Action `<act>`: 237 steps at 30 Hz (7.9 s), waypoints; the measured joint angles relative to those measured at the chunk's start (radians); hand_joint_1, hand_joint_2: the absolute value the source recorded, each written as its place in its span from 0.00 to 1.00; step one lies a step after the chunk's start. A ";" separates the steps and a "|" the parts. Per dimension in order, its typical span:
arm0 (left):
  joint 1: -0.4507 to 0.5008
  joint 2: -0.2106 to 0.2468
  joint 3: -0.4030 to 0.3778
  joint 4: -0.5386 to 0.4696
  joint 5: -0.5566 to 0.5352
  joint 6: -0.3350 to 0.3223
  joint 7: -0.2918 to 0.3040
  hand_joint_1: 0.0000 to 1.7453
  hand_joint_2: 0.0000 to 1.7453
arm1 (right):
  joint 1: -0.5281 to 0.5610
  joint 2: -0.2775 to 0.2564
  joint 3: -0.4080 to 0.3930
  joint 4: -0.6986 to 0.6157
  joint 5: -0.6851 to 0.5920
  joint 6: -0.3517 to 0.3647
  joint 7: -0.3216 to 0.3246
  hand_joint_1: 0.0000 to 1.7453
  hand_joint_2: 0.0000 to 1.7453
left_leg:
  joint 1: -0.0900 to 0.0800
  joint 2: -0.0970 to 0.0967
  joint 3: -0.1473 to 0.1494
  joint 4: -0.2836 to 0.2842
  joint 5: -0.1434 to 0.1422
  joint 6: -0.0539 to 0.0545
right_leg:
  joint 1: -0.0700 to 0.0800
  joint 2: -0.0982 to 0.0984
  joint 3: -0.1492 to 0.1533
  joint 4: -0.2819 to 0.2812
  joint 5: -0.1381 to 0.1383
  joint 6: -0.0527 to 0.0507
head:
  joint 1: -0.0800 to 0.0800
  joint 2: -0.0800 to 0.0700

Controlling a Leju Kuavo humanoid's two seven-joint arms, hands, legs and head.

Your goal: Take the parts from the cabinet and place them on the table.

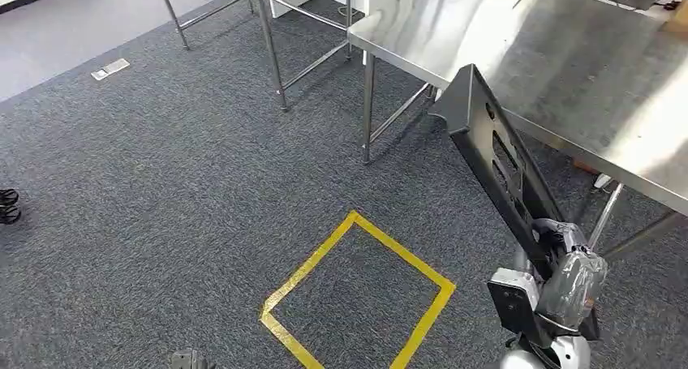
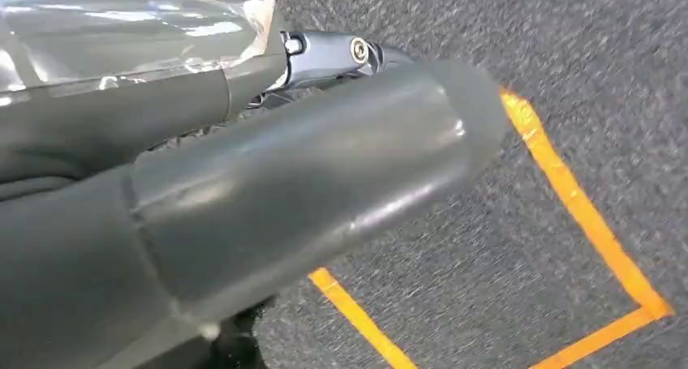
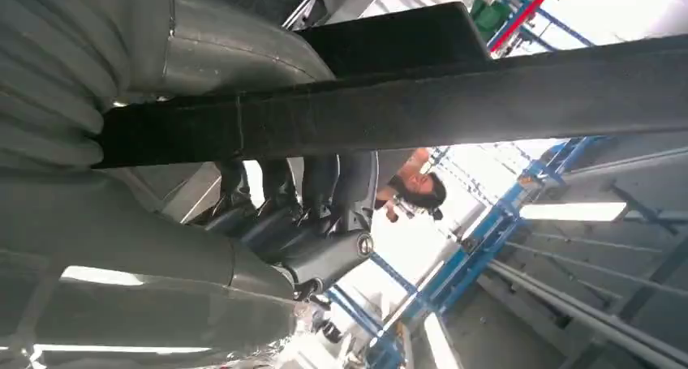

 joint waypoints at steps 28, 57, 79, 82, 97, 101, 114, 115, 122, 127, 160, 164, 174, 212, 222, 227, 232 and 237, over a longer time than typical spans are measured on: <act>-0.003 0.005 0.003 -0.014 -0.038 -0.039 -0.023 0.00 0.00 | 0.009 -0.005 -0.013 -0.029 0.024 0.002 0.003 1.00 1.00 | -0.005 0.001 0.091 -0.203 0.108 0.005 | 0.009 0.005 0.015 0.004 -0.024 -0.015 | 0.013 0.000; -0.004 0.003 0.055 -0.022 -0.099 -0.053 -0.016 0.00 0.00 | -0.088 -0.060 -0.016 -0.079 0.199 0.063 0.090 1.00 1.00 | -0.003 0.000 0.213 -0.250 0.076 0.014 | 0.008 -0.004 -0.037 0.032 0.009 -0.006 | 0.023 0.000; -0.003 0.011 0.085 -0.026 -0.118 -0.053 -0.005 0.00 0.00 | -0.080 -0.067 -0.003 -0.065 0.212 0.046 0.097 1.00 1.00 | -0.010 -0.019 0.101 -0.294 0.190 0.061 | 0.003 0.013 -0.103 0.257 -0.187 0.041 | 0.017 0.000; 0.000 0.013 0.096 -0.026 -0.118 -0.053 -0.005 0.00 0.00 | -0.080 -0.069 0.002 -0.059 0.212 0.044 0.097 1.00 1.00 | -0.005 -0.022 0.126 -0.294 0.161 0.041 | -0.017 0.005 -0.053 0.027 0.002 0.102 | 0.020 0.000; 0.007 0.014 0.125 -0.026 -0.124 -0.053 -0.008 0.00 0.00 | -0.087 -0.065 0.039 -0.052 0.222 0.042 0.109 1.00 1.00 | -0.007 -0.002 0.046 -0.257 0.218 0.031 | 0.019 0.004 0.030 0.016 -0.037 -0.019 | 0.013 0.000; 0.007 0.017 0.132 -0.027 -0.125 -0.053 -0.010 0.00 0.00 | -0.088 -0.060 0.042 -0.052 0.228 0.050 0.109 1.00 1.00 | -0.024 -0.003 0.051 -0.268 0.199 0.044 | 0.018 0.003 0.031 0.013 -0.045 -0.001 | 0.013 0.000; 0.009 0.010 0.187 -0.027 -0.132 -0.053 -0.010 0.00 0.00 | -0.106 -0.045 0.056 -0.040 0.213 0.085 0.104 1.00 1.00 | -0.031 -0.008 0.077 -0.286 0.203 0.046 | 0.024 0.001 0.056 -0.011 -0.046 0.003 | 0.017 0.000; 0.009 0.010 0.192 -0.027 -0.132 -0.053 -0.010 0.00 0.00 | -0.106 -0.043 0.058 -0.039 0.212 0.088 0.103 1.00 1.00 | -0.037 -0.007 0.075 -0.279 0.197 0.057 | 0.011 0.001 0.056 -0.020 -0.041 0.014 | 0.016 0.000; 0.014 0.002 0.217 -0.027 -0.135 -0.050 -0.011 0.00 0.00 | -0.123 -0.031 0.068 -0.034 0.206 0.107 0.090 1.00 1.00 | -0.013 0.014 0.095 -0.313 0.212 0.075 | 0.012 0.002 -0.090 0.254 -0.151 0.013 | 0.017 0.000; 0.022 -0.004 0.239 -0.027 -0.137 -0.042 -0.018 0.00 0.00 | -0.131 -0.026 0.068 -0.021 0.203 0.118 0.082 1.00 1.00 | 0.003 0.040 0.099 -0.297 0.196 0.048 | -0.013 -0.027 -0.021 0.066 -0.032 0.074 | 0.018 0.000; 0.037 -0.015 0.316 -0.044 -0.190 -0.039 -0.031 0.00 0.00 | -0.180 0.002 0.091 0.025 0.200 0.124 0.069 1.00 1.00 | -0.016 0.040 0.096 -0.294 0.194 0.043 | 0.013 -0.013 0.015 -0.008 -0.010 0.041 | 0.017 0.000; 0.038 -0.014 0.321 -0.045 -0.201 -0.042 -0.031 0.00 0.00 | -0.181 -0.001 0.094 0.027 0.206 0.123 0.069 1.00 1.00 | -0.015 0.038 0.094 -0.291 0.196 0.057 | 0.011 -0.012 0.013 -0.005 -0.005 0.034 | 0.014 0.000; 0.033 -0.014 0.365 -0.044 -0.278 -0.079 -0.030 0.00 0.00 | -0.304 -0.010 0.092 0.110 0.293 0.183 0.140 1.00 1.00 | -0.012 0.038 0.094 -0.295 0.200 0.035 | 0.019 -0.012 0.008 -0.003 -0.004 0.024 | 0.016 0.000; -0.013 0.020 0.422 -0.044 -0.443 -0.150 0.027 0.00 0.00 | -0.904 -0.071 -0.017 0.848 0.559 0.291 0.368 1.00 1.00 | -0.024 0.038 0.084 -0.287 0.197 0.050 | 0.001 -0.013 0.008 -0.011 0.004 0.036 | 0.014 0.000; -0.023 0.017 0.423 -0.044 -0.454 -0.159 0.036 0.00 0.00 | -0.925 -0.100 -0.032 0.940 0.574 0.288 0.384 1.00 1.00 | 0.009 0.042 0.126 -0.323 0.194 0.041 | -0.016 -0.003 -0.120 0.144 0.005 0.081 | 0.019 0.000; -0.027 0.021 0.425 -0.044 -0.460 -0.161 0.038 0.00 0.00 | -0.925 -0.105 -0.036 0.962 0.579 0.283 0.390 1.00 1.00 | 0.008 0.044 0.123 -0.295 0.163 0.006 | -0.010 -0.002 -0.061 0.028 0.030 0.052 | 0.014 0.000; -0.031 0.021 0.433 -0.045 -0.468 -0.162 0.041 0.00 0.00 | -0.925 -0.105 -0.039 0.969 0.586 0.281 0.396 1.00 1.00 | 0.015 0.010 0.023 -0.074 0.062 -0.005 | -0.010 0.017 -0.039 0.028 0.009 0.014 | 0.009 0.000; -0.031 0.021 0.439 -0.044 -0.474 -0.163 0.044 0.00 0.00 | -0.911 -0.105 -0.040 0.975 0.590 0.280 0.396 1.00 1.00 | 0.005 0.005 -0.050 -0.085 0.173 0.030 | 0.010 0.037 -0.005 0.028 -0.017 -0.007 | 0.010 0.000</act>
